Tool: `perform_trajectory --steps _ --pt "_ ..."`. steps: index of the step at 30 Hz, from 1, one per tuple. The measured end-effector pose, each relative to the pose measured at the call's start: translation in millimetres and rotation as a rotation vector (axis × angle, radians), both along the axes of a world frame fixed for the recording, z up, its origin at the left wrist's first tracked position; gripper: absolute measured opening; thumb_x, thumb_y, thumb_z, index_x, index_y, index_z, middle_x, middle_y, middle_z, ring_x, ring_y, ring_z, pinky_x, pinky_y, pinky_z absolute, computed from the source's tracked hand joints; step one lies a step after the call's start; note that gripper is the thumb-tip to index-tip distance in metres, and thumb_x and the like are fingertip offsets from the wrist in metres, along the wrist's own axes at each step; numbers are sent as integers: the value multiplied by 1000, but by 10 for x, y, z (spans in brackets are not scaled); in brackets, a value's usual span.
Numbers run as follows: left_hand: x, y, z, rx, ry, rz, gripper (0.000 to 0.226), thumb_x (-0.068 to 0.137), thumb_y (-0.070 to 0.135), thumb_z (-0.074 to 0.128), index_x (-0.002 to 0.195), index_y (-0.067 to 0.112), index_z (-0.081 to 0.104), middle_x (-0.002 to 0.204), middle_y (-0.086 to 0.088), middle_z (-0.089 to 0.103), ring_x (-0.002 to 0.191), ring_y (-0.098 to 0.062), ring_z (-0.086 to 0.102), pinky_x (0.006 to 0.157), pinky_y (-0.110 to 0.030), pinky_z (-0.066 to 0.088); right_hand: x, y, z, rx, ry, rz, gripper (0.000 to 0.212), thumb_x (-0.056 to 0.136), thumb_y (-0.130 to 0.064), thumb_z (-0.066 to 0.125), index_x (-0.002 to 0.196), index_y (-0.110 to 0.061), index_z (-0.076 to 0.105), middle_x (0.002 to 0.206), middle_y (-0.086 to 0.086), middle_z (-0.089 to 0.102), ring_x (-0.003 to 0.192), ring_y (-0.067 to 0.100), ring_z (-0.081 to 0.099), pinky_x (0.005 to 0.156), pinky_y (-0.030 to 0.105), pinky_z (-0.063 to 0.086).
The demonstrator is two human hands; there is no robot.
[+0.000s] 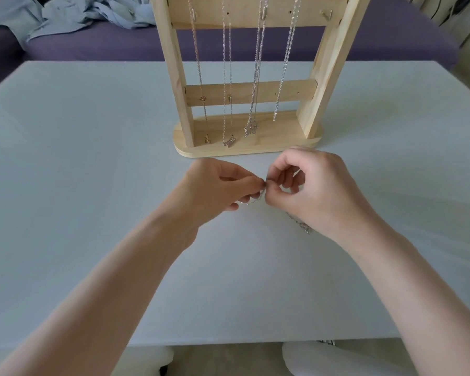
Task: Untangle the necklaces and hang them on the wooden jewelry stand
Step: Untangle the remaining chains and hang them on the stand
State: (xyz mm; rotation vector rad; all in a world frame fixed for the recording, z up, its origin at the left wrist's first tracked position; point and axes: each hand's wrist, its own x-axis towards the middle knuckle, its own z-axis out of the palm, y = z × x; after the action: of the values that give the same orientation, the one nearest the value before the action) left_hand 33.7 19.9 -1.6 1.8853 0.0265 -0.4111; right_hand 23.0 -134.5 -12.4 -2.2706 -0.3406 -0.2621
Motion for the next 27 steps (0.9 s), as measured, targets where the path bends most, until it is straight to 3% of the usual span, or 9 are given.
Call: perform_trajectory --steps 6,10,17,22,27 --pt "3 -20 -2 22 -16 21 15 79 17 64 65 14 69 54 11 58 58 -1 50 56 -11 44 -5 44 8 36 12 57 6 66 -21 60 67 -23 54 67 -10 55 67 6 50 59 12 41" --pt "-1 -24 5 -82 23 41 21 82 15 60 61 13 63 56 7 57 59 -5 50 59 -14 44 -20 80 22 165 70 41 5 66 -21 58 63 -22 54 62 -11 55 65 4 52 59 14 42" --pt "7 -20 44 -332 83 94 22 84 6 58 62 9 61 57 3 57 55 -6 49 57 -15 44 7 44 48 419 196 82 28 81 1 65 65 -21 60 56 -19 57 59 -2 51 58 15 43" --pt "17 -17 22 -255 55 89 25 85 9 58 61 13 62 58 5 58 56 -5 49 58 -14 45 3 -21 122 402 138 103 21 78 -1 71 77 -22 70 68 -17 64 69 1 57 64 14 46" --pt "22 -13 3 -219 51 68 23 85 10 56 63 12 63 57 6 57 56 -4 49 56 -13 45 2 22 101 267 37 99 16 69 -13 69 74 -27 71 74 -3 68 67 12 62 65 29 52"
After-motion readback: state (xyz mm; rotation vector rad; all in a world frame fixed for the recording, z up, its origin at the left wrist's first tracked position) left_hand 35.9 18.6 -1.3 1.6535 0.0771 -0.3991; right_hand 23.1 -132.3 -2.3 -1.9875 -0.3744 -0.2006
